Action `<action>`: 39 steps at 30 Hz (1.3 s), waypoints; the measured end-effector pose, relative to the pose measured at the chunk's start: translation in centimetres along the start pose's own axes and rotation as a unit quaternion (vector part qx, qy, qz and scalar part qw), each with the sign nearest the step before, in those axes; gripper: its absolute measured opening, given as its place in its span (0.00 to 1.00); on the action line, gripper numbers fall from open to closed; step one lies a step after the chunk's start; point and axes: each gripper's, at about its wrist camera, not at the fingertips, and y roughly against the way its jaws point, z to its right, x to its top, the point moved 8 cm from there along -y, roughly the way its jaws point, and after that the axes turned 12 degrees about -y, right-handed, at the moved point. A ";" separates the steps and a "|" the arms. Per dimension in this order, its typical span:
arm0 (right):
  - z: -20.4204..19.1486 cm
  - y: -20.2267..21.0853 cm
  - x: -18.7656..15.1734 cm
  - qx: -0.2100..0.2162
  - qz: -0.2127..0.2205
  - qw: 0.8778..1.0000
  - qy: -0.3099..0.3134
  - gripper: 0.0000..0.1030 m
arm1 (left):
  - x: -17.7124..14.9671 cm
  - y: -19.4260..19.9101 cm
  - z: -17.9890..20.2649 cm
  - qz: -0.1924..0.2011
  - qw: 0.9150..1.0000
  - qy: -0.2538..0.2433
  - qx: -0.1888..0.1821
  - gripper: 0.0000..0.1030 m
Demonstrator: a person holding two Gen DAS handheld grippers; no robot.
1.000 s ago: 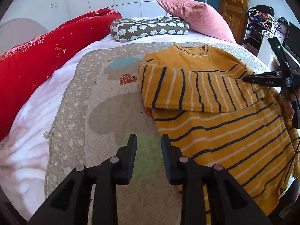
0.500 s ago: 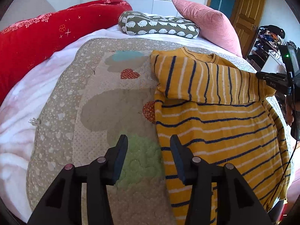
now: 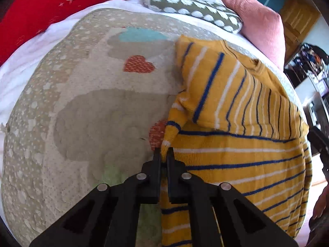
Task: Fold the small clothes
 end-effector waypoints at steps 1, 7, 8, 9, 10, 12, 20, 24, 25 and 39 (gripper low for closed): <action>-0.3 0.0 0.2 0.006 -0.001 1.000 0.000 0.25 | -0.1 0.7 -0.8 0.011 1.000 0.013 0.001 0.05; -4.1 -1.5 4.5 0.058 -0.003 0.998 -0.007 0.25 | -2.0 2.0 -4.7 0.041 0.997 0.067 0.022 0.00; -5.2 -2.4 5.7 0.066 -0.003 0.998 -0.008 0.25 | -2.1 2.3 -4.7 0.052 0.995 0.085 -0.009 0.00; -6.2 -3.4 6.8 0.074 -0.009 0.997 -0.011 0.25 | -2.0 2.6 -4.8 0.065 0.993 0.093 -0.022 0.00; -7.1 -4.9 7.9 0.081 -0.022 0.996 -0.020 0.25 | -1.6 3.0 -4.7 0.082 0.992 0.095 -0.027 0.00; -8.8 -8.1 9.6 0.103 -0.054 0.992 -0.050 0.25 | -0.6 3.7 -4.4 0.114 0.989 0.091 -0.038 0.03; -15.4 -17.1 7.6 0.153 -0.218 0.960 -0.085 0.20 | 0.0 5.6 -3.8 0.195 0.977 0.056 -0.063 0.28; -17.7 -15.7 8.7 0.146 -0.179 0.972 -0.033 0.01 | -0.1 5.8 -4.2 0.197 0.975 0.059 -0.086 0.28; -17.8 -15.4 9.6 0.123 -0.155 0.980 -0.017 0.01 | -0.1 5.8 -4.4 0.201 0.974 0.061 -0.084 0.28; -15.5 -18.9 9.4 0.077 -0.197 0.975 -0.070 0.41 | -0.5 7.5 -8.8 0.225 0.964 0.113 -0.087 0.33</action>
